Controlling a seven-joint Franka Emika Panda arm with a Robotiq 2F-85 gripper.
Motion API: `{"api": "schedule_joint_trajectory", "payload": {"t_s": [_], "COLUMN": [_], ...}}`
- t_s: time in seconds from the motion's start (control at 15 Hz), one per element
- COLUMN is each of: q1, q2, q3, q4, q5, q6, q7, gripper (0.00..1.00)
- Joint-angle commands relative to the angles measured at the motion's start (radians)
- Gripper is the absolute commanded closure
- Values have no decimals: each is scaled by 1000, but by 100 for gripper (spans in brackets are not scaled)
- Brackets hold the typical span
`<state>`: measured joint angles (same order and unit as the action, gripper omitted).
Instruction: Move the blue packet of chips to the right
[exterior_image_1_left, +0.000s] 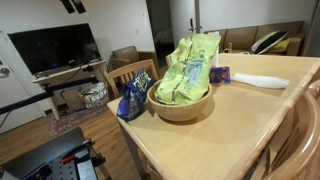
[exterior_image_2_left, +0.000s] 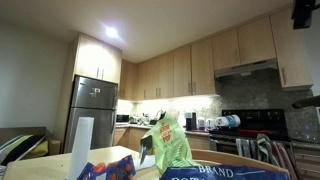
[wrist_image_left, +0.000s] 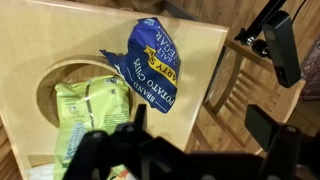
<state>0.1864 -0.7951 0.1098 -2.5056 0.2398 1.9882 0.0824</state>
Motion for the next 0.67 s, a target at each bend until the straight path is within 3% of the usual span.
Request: {"api": "schedule_joint_trajectory", "payload": {"t_s": [0.0,0.6], "q1": [-9,18], "q2": [0,69], "q3": [6,50], "q4": [2,-35], "q5": [6,-5], "q6": [-3,94], "q7": [-5,-47], "gripper": [0,0]}}
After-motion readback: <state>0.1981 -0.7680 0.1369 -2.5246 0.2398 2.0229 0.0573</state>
